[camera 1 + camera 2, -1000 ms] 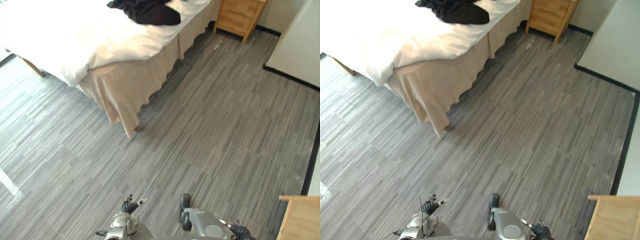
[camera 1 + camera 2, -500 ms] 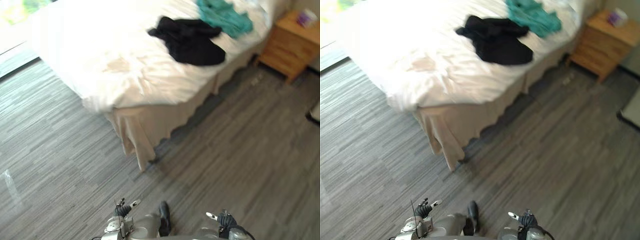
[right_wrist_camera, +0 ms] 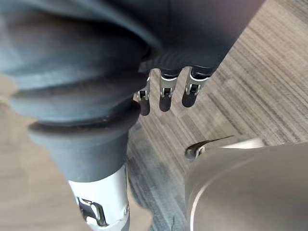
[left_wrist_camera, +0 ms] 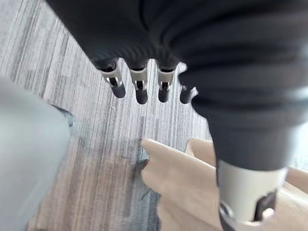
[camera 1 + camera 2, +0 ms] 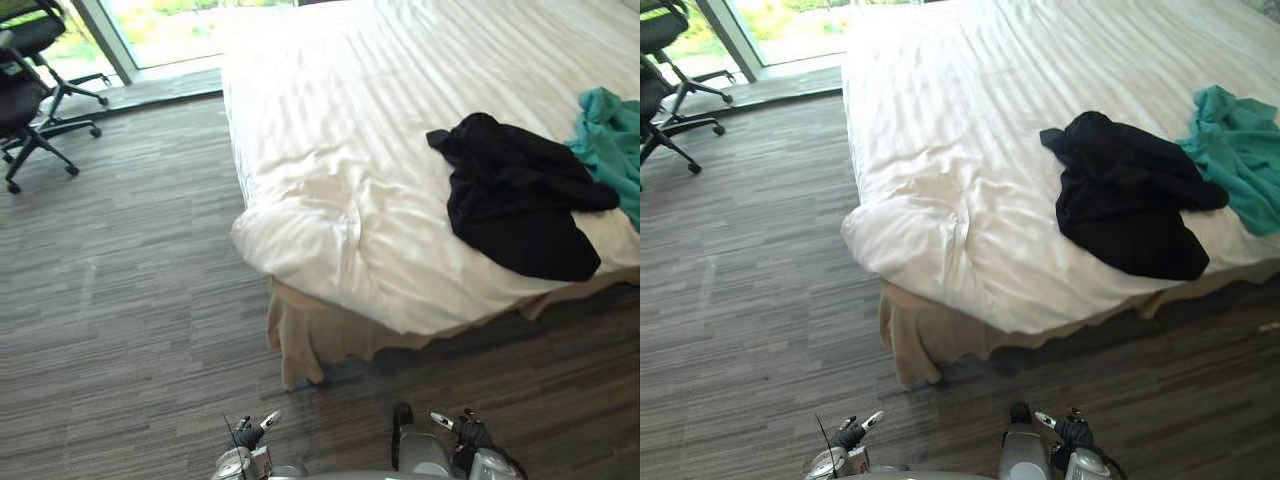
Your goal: Tidy the bed and pick cloth on bed and put in laundry
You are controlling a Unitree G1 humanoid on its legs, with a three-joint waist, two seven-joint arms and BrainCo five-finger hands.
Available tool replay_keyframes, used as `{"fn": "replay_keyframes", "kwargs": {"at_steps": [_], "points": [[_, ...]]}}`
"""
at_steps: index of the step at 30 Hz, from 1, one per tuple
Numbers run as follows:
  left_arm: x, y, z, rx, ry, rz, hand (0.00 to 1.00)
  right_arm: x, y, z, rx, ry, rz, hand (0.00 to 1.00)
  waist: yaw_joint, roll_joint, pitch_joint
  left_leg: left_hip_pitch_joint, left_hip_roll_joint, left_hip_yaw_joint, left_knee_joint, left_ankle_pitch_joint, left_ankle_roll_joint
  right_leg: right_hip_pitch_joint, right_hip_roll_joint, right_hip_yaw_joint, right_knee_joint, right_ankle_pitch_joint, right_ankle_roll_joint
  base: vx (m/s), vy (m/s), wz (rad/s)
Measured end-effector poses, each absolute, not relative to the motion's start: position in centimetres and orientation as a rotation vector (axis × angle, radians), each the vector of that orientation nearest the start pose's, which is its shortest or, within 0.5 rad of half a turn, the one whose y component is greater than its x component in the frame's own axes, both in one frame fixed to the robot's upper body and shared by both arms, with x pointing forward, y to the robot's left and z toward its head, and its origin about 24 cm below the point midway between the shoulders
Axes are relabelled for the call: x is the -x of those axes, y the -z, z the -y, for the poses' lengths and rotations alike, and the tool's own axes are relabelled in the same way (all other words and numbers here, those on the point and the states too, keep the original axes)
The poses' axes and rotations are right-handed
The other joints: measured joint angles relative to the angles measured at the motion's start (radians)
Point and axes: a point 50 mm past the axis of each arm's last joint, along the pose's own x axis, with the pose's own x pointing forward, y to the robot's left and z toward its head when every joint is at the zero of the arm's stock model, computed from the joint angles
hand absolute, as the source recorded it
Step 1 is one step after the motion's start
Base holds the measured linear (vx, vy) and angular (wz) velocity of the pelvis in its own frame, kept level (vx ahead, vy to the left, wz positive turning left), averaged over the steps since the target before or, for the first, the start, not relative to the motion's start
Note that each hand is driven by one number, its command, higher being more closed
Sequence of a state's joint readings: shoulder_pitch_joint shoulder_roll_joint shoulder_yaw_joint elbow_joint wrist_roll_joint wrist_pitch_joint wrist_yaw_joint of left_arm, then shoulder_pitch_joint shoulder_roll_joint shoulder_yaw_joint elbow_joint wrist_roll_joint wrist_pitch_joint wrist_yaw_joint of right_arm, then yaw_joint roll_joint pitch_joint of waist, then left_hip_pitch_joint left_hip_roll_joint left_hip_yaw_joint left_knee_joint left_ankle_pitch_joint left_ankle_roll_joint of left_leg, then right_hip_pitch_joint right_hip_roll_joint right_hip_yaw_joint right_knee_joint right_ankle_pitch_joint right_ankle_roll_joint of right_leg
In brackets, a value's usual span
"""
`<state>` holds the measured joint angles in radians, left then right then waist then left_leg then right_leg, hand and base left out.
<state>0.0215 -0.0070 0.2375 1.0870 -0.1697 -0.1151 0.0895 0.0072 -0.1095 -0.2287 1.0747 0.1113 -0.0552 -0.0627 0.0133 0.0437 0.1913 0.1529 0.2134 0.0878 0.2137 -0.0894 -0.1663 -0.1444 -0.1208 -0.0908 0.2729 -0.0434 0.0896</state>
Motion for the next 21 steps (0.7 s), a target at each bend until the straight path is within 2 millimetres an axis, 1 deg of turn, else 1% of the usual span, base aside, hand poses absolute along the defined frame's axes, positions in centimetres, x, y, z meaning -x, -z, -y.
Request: {"fn": "replay_keyframes", "kwargs": {"at_steps": [1, 2, 3, 4, 5, 6, 7, 8, 10, 12, 13, 14, 16, 17, 18, 20, 21], "points": [[-11.6, 15.7, -18.2, 0.237, -0.413, -0.973, 0.00, -11.9, 15.0, 22.5, -0.078, 0.388, -0.997, 0.00, -0.002, 0.002, -0.001, -0.031, 0.001, 0.071, -0.007, 0.000, 0.002, 0.012, -0.010, -0.023, -0.023, 0.000, 0.000, 0.07, -0.135, 0.68], [-11.7, 15.7, -18.2, 0.239, -0.417, -0.970, 0.00, -11.7, 15.0, 22.9, -0.069, 0.395, -1.001, 0.00, -0.002, 0.010, -0.006, -0.064, -0.002, 0.203, -0.032, 0.012, 0.019, 0.017, -0.018, -0.052, -0.035, 0.000, 0.001, 0.05, -0.093, 0.83], [-11.4, 15.7, -18.6, 0.233, -0.427, -0.975, 0.00, -11.3, 15.1, 23.0, -0.067, 0.399, -1.013, 0.00, -0.001, 0.022, -0.018, -0.054, -0.002, 0.303, -0.063, 0.022, 0.032, 0.027, -0.024, -0.077, -0.044, 0.000, 0.006, 0.02, -0.028, 0.78], [-11.3, 15.7, -18.8, 0.231, -0.435, -0.977, 0.00, -10.9, 15.2, 23.2, -0.065, 0.406, -1.020, 0.00, -0.003, 0.025, -0.022, -0.038, -0.003, 0.322, -0.090, 0.026, 0.034, 0.039, -0.022, -0.093, -0.060, 0.002, 0.008, 0.03, 0.019, 0.68], [-11.0, 15.7, -19.4, 0.223, -0.454, -0.979, 0.00, -10.6, 15.3, 23.1, -0.076, 0.416, -1.026, 0.00, 0.001, 0.029, -0.025, -0.021, -0.005, 0.328, -0.138, 0.026, 0.034, 0.061, -0.018, -0.114, -0.093, 0.008, 0.019, -0.01, 0.044, 0.56], [-10.5, 15.7, -20.1, 0.228, -0.494, -0.984, 0.00, -10.5, 15.3, 23.1, -0.079, 0.416, -1.029, 0.00, 0.000, 0.025, -0.026, -0.019, -0.008, 0.318, -0.159, 0.027, 0.033, 0.079, -0.017, -0.132, -0.121, 0.018, 0.030, -0.02, 0.054, 0.44], [-10.3, 15.7, -20.5, 0.226, -0.512, -0.987, 0.00, -10.4, 15.4, 23.1, -0.082, 0.419, -1.035, 0.00, 0.000, 0.025, -0.026, -0.017, -0.010, 0.313, -0.165, 0.027, 0.033, 0.089, -0.018, -0.139, -0.135, 0.027, 0.031, -0.06, 0.054, 0.43], [-10.0, 15.6, -21.8, 0.222, -0.565, -0.982, 0.00, -9.7, 15.6, 23.2, -0.103, 0.452, -1.057, 0.00, -0.002, 0.021, -0.034, -0.016, -0.021, 0.301, -0.166, 0.029, 0.031, 0.121, -0.020, -0.156, -0.179, 0.048, 0.040, -0.05, 0.036, 0.30], [-9.7, 15.4, -23.0, 0.219, -0.607, -0.974, 0.00, -9.1, 15.8, 23.3, -0.108, 0.464, -1.075, 0.00, 0.000, 0.023, -0.043, -0.015, -0.025, 0.300, -0.172, 0.029, 0.031, 0.136, -0.022, -0.159, -0.204, 0.067, 0.040, -0.06, 0.040, 0.16], [-9.8, 14.5, -26.0, 0.191, -0.696, -0.933, 0.00, -8.6, 15.9, 23.3, -0.115, 0.485, -1.084, 0.00, -0.001, 0.023, -0.058, -0.018, -0.032, 0.300, -0.186, 0.029, 0.030, 0.152, -0.020, -0.162, -0.245, 0.090, 0.047, -0.11, 0.036, 0.03], [-10.1, 13.8, -27.9, 0.171, -0.749, -0.892, 0.00, -8.5, 15.9, 23.4, -0.110, 0.494, -1.087, 0.00, -0.002, 0.025, -0.062, -0.017, -0.034, 0.301, -0.196, 0.034, 0.026, 0.159, -0.018, -0.164, -0.268, 0.106, 0.046, -0.09, 0.005, 0.02], [-10.3, 13.3, -28.8, 0.159, -0.767, -0.872, 0.00, -8.3, 15.9, 23.4, -0.109, 0.497, -1.090, 0.00, -0.001, 0.025, -0.067, -0.018, -0.036, 0.301, -0.203, 0.037, 0.027, 0.159, -0.017, -0.164, -0.278, 0.114, 0.046, -0.12, -0.017, 0.02], [-11.7, 11.0, -32.5, 0.115, -0.869, -0.757, 0.00, -7.8, 16.0, 23.5, -0.105, 0.508, -1.099, 0.00, 0.000, 0.027, -0.078, -0.019, -0.038, 0.301, -0.221, 0.046, 0.028, 0.161, -0.012, -0.168, -0.315, 0.144, 0.043, -0.14, -0.033, 0.01], [-12.1, 10.3, -33.4, 0.098, -0.892, -0.726, 0.00, -7.7, 16.0, 23.5, -0.107, 0.511, -1.099, 0.00, -0.001, 0.028, -0.078, -0.019, -0.038, 0.301, -0.224, 0.047, 0.028, 0.162, -0.010, -0.167, -0.322, 0.152, 0.039, -0.11, -0.031, -0.03], [-12.8, 9.2, -34.7, 0.068, -0.921, -0.681, 0.00, -7.4, 16.0, 23.6, -0.107, 0.517, -1.100, 0.00, 0.000, 0.027, -0.078, -0.021, -0.039, 0.302, -0.233, 0.053, 0.028, 0.171, -0.007, -0.167, -0.339, 0.163, 0.037, -0.19, -0.051, -0.01], [-14.9, 5.7, -37.6, 0.013, -0.998, -0.523, 0.00, -5.9, 16.2, 23.5, -0.113, 0.534, -1.126, 0.00, 0.001, 0.022, -0.089, -0.019, -0.039, 0.301, -0.248, 0.059, 0.027, 0.183, -0.001, -0.174, -0.373, 0.173, 0.034, -0.19, -0.059, 0.03], [-15.6, 4.5, -38.2, 0.002, -1.016, -0.470, 0.00, -5.5, 16.3, 23.5, -0.119, 0.541, -1.133, 0.00, 0.001, 0.023, -0.090, -0.020, -0.039, 0.300, -0.251, 0.060, 0.026, 0.183, -0.001, -0.177, -0.375, 0.174, 0.032, -0.12, -0.049, 0.05]]}}
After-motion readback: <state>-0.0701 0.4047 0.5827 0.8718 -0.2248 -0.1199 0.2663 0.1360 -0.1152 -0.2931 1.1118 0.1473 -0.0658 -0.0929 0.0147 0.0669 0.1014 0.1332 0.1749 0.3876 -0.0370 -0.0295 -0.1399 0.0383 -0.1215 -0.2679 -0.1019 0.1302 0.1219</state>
